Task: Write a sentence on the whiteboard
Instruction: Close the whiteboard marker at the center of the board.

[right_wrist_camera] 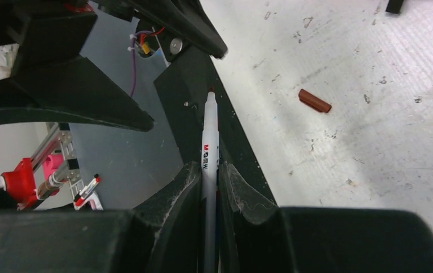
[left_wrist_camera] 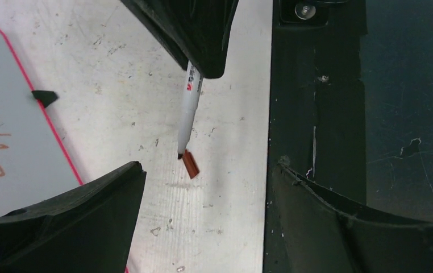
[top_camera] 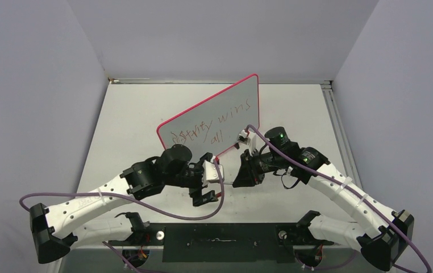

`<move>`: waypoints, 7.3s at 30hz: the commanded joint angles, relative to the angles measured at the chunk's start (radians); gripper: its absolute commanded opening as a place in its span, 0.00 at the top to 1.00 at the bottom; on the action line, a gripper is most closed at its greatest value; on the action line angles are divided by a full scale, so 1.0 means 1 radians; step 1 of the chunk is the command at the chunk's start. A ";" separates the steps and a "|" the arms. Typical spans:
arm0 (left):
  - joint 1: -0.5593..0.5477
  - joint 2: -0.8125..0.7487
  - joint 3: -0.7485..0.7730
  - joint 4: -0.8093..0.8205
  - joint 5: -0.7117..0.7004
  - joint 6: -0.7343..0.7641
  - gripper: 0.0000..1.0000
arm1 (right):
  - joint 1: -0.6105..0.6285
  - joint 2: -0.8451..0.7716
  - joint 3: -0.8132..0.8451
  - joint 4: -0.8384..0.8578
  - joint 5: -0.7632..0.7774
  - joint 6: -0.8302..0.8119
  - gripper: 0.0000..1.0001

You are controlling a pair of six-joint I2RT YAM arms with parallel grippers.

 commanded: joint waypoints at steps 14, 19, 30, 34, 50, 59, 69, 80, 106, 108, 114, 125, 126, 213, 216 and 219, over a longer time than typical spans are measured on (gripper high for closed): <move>-0.130 0.144 0.010 0.231 0.032 -0.027 0.55 | 0.034 0.030 0.053 0.004 -0.100 -0.034 0.95; -0.138 0.177 0.020 0.234 0.031 -0.047 0.80 | 0.034 0.025 0.055 0.005 -0.089 -0.040 0.95; -0.138 0.179 -0.023 0.289 0.034 -0.115 1.00 | 0.019 -0.037 0.050 0.050 0.050 -0.003 0.76; -0.137 0.174 -0.038 0.301 0.037 -0.122 1.00 | 0.004 -0.077 0.048 0.066 0.116 0.019 0.51; -0.069 0.167 -0.048 0.278 0.134 -0.107 1.00 | -0.066 -0.189 -0.136 0.134 -0.152 0.106 0.34; -0.052 0.198 -0.039 0.273 0.189 -0.123 1.00 | -0.064 -0.201 -0.202 0.212 -0.137 0.180 0.51; -0.051 0.217 -0.027 0.260 0.155 -0.135 1.00 | -0.063 -0.209 -0.219 0.241 -0.138 0.211 0.65; -0.050 0.220 -0.020 0.253 0.140 -0.138 1.00 | -0.062 -0.227 -0.248 0.238 -0.166 0.226 0.65; -0.043 0.233 -0.011 0.253 0.140 -0.159 1.00 | -0.051 -0.234 -0.260 0.247 -0.152 0.228 0.84; -0.043 0.233 -0.011 0.255 0.138 -0.161 1.00 | -0.052 -0.235 -0.253 0.243 -0.138 0.221 0.93; -0.043 0.200 -0.047 0.315 0.003 -0.255 0.41 | -0.060 -0.244 -0.174 0.119 0.190 0.132 0.95; -0.099 0.145 -0.328 0.557 -0.492 -0.655 0.29 | -0.120 -0.304 -0.142 0.038 0.606 0.084 0.95; -0.103 0.163 -0.335 0.564 -0.504 -0.648 0.29 | -0.125 -0.316 -0.142 0.039 0.630 0.088 0.95; -0.202 -0.154 -0.594 0.778 -0.379 -0.449 1.00 | -0.121 -0.020 -0.145 0.102 -0.139 -0.036 0.95; -0.204 -0.155 -0.594 0.778 -0.379 -0.449 1.00 | -0.121 -0.020 -0.143 0.099 -0.138 -0.039 0.95; -0.204 -0.159 -0.592 0.778 -0.382 -0.446 1.00 | -0.121 -0.017 -0.150 0.100 -0.145 -0.039 0.95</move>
